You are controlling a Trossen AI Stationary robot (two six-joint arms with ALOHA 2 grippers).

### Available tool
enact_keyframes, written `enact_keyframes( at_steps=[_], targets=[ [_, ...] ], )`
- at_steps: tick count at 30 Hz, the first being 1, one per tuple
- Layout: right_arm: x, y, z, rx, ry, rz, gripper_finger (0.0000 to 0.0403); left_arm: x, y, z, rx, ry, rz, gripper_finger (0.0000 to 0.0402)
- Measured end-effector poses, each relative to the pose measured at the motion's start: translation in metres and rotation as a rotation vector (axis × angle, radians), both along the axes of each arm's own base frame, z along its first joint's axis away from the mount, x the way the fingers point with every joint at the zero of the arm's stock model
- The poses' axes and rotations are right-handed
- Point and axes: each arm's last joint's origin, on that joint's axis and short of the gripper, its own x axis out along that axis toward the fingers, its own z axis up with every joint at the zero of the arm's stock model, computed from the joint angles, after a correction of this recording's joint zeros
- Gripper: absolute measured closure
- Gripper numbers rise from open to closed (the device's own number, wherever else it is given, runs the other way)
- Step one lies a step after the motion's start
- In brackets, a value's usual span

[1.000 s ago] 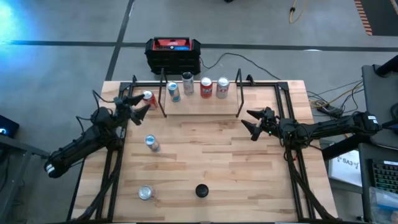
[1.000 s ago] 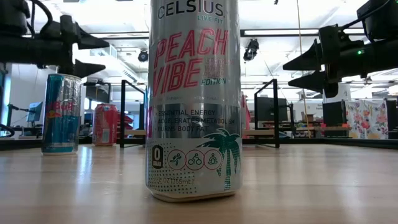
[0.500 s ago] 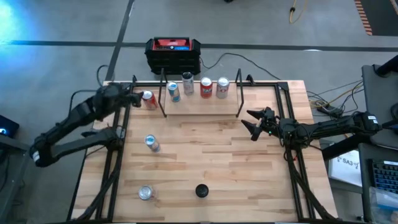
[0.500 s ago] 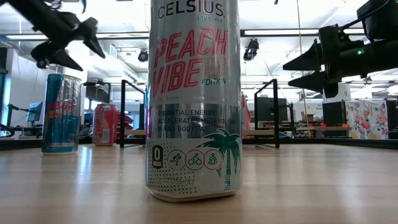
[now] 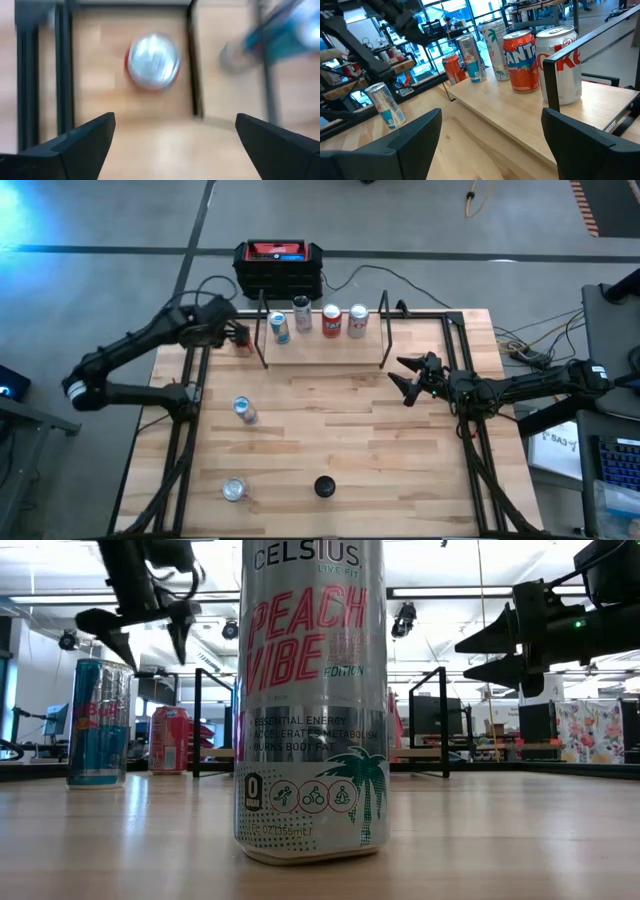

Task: Place canned beverage on shelf
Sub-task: Put the red and silver soda can on the shelf aligned with the other red and silver soda can

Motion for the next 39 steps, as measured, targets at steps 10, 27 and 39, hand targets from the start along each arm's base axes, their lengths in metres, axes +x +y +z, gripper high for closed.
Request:
enact_keyframes(
  at_steps=[10,27,39],
  targets=[
    [0.0,0.0,0.0,0.0,0.0,0.0,0.0076,0.033,0.021,0.016,-0.19,0.16,0.022,0.0003],
    [0.0,0.0,0.0,0.0,0.0,0.0,0.0076,0.027,-0.002,-0.004,-0.35,0.089,0.288,0.0003],
    [0.0,0.0,0.0,0.0,0.0,0.0,0.0076,0.009,-0.039,-0.013,-0.412,-0.003,0.357,0.0003]
  ],
)
